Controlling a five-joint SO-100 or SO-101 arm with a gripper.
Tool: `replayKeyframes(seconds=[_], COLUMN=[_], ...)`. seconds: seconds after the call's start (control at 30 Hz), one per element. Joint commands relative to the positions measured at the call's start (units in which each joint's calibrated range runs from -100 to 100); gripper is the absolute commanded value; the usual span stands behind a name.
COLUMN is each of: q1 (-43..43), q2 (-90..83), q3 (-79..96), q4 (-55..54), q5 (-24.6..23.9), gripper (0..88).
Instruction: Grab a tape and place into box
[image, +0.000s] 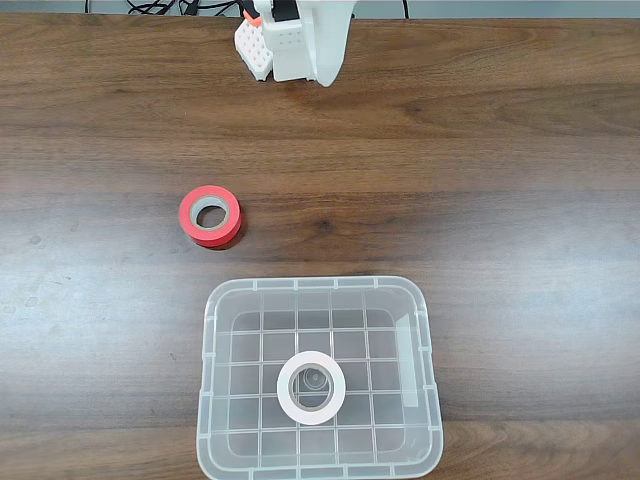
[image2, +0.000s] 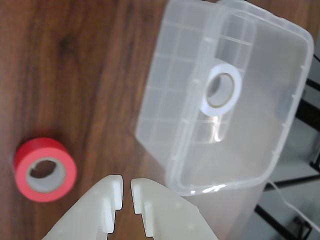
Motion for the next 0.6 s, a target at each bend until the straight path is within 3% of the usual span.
replayKeyframes(seconds=[0.0, 0.4, 0.57], q1=[0.2, 1.0, 1.0], q2=[-13.5, -40.1, -52.0], q3=[13.6, 62.5, 77.1], q4=[-4.9, -29.5, -34.8], q5=[0.2, 1.9, 1.9], gripper=[1.2, 1.2, 1.2])
